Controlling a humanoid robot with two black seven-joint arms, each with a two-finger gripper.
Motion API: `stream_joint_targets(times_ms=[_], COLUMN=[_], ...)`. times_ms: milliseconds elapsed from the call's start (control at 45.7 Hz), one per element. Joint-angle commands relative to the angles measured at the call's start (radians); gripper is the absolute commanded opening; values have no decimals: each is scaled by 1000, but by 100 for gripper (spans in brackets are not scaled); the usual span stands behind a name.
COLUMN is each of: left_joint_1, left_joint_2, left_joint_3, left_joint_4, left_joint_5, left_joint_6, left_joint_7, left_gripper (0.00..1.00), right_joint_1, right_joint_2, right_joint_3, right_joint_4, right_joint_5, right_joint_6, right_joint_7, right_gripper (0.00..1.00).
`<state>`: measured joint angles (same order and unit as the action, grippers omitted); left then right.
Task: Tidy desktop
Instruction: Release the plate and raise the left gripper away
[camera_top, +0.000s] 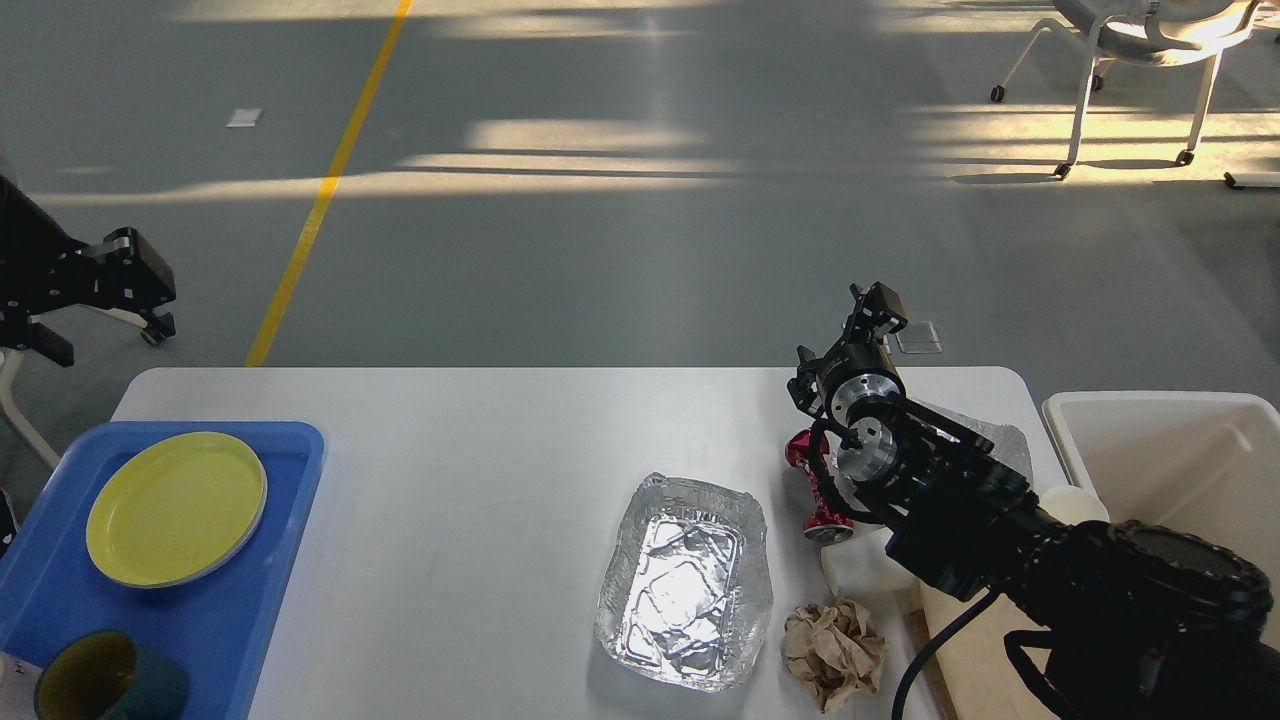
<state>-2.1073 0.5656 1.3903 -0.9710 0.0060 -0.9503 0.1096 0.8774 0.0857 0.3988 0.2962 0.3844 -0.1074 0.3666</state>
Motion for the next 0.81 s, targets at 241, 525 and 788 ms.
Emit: stream_joint_targets(times_ms=[241,525,788], left_joint_1=[-183,-342,-534], left_joint_2=[-182,-263,-262], left_joint_3=[-17,-43,-42], left_joint_4=[-2,-17,-90], left_joint_5=[-7,-12,-11], left_joint_6=[-10,-10,-10], left_joint_7=[-11,-11,-11], left_gripper=[93,95,96], right_joint_1=[0,0,0], right_joint_2=[0,0,0], right_joint_3=[0,0,-1], right_joint_4=[0,0,0], right_joint_5=[-1,-1,-1], right_joint_6=[0,0,0], right_joint_7=[0,0,0], right_gripper=[100,100,100])
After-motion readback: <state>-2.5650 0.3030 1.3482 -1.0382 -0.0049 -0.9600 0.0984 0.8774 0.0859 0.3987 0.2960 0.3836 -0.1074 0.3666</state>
